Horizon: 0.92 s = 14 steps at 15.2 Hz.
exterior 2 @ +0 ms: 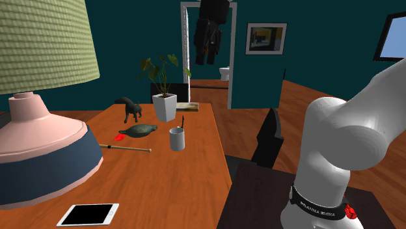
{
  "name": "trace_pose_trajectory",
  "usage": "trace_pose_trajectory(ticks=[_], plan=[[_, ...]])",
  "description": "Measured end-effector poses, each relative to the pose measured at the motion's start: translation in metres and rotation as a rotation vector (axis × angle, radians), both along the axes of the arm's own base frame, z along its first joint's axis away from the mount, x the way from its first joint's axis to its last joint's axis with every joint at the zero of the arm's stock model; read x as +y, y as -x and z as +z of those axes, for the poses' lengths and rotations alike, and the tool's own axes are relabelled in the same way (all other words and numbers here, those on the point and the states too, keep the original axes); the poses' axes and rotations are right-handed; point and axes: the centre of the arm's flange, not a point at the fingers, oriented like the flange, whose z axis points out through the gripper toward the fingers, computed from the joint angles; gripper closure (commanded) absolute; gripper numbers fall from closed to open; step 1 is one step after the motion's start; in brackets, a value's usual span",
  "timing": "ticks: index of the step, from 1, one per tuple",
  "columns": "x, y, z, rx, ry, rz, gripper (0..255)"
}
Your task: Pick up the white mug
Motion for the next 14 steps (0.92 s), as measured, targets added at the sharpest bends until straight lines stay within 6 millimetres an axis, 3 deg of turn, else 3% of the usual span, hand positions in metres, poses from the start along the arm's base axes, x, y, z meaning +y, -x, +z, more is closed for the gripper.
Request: trace_pose_trajectory(ticks=[3,14], plan=[[-0.007,-0.007,-0.012,0.000,0.003,-0.001,0],[-0.059,-0.082,-0.116,-0.012,0.029,-0.006,0]])
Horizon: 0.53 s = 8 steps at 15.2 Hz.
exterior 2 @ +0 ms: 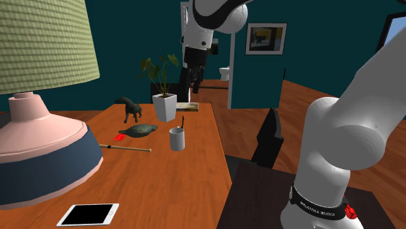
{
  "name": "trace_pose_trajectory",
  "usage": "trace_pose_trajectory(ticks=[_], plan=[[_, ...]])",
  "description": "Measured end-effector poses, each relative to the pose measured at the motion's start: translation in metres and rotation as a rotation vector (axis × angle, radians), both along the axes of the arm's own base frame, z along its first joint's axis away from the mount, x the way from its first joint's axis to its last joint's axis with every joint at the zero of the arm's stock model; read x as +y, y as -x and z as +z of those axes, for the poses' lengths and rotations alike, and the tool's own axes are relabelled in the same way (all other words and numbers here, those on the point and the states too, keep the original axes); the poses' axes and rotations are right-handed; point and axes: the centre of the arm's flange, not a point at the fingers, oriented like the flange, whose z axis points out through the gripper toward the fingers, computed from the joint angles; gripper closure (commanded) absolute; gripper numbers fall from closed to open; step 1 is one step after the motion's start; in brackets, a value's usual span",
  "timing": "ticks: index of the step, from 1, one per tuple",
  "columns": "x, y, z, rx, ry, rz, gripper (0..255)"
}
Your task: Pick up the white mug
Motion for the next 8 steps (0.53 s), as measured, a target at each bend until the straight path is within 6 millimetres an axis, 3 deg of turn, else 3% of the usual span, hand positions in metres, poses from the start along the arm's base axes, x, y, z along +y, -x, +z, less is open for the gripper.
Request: trace_pose_trajectory(ticks=[8], plan=[[-0.039,-0.061,-0.078,-0.009,0.020,-0.004,0]])
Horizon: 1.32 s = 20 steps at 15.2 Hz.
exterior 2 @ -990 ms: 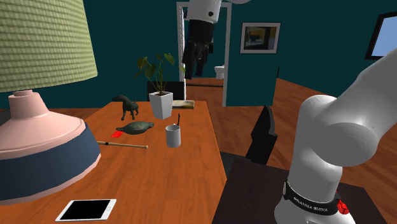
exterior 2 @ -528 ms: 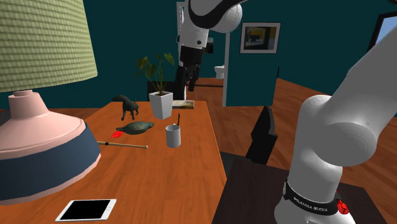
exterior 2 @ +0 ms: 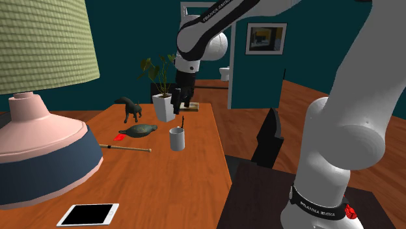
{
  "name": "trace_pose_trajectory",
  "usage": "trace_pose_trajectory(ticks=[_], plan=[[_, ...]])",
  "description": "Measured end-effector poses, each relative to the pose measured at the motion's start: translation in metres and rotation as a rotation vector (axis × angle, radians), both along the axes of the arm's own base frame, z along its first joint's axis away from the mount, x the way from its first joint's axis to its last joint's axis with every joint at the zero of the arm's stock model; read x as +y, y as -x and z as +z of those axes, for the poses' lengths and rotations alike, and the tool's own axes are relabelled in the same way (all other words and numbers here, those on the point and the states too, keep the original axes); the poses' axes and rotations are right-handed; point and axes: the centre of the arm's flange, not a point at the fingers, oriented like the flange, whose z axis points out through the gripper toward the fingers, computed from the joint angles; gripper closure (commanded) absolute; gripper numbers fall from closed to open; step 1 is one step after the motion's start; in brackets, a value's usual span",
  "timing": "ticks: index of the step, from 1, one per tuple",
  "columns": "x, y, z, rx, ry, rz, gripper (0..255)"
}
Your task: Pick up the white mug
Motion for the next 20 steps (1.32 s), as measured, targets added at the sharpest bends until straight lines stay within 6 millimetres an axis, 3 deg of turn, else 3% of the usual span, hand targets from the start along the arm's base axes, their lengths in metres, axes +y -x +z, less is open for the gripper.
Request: trace_pose_trajectory(ticks=[7,15,20], plan=[[-0.037,-0.043,-0.065,-0.008,0.017,-0.003,0],[-0.081,-0.105,-0.141,-0.018,0.039,-0.007,0],[-0.086,-0.111,-0.166,-0.019,0.041,-0.007,0]])
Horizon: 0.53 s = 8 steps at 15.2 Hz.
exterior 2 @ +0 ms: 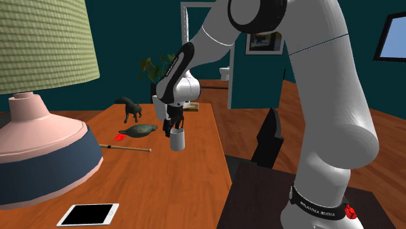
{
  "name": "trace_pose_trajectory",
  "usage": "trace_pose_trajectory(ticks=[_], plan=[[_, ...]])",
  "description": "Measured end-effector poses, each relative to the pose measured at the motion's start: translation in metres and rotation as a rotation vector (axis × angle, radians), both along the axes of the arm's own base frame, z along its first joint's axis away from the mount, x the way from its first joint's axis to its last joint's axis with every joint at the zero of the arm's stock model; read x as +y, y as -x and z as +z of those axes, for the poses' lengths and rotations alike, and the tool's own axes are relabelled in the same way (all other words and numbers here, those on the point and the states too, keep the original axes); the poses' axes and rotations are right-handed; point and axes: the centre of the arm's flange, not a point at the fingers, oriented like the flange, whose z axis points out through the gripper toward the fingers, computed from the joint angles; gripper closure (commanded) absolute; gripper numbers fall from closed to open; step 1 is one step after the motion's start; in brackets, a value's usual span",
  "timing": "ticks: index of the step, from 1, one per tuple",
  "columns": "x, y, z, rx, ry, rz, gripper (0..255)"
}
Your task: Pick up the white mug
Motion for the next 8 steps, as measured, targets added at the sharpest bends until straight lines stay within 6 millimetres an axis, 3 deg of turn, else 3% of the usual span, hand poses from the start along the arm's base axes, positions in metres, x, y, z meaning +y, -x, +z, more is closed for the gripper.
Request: trace_pose_trajectory(ticks=[4,5,8], plan=[[-0.002,0.000,-0.022,0.000,0.000,0.000,0],[-0.002,0.000,-0.024,0.000,0.000,0.000,255],[-0.001,0.000,-0.025,0.000,0.000,0.000,255]])
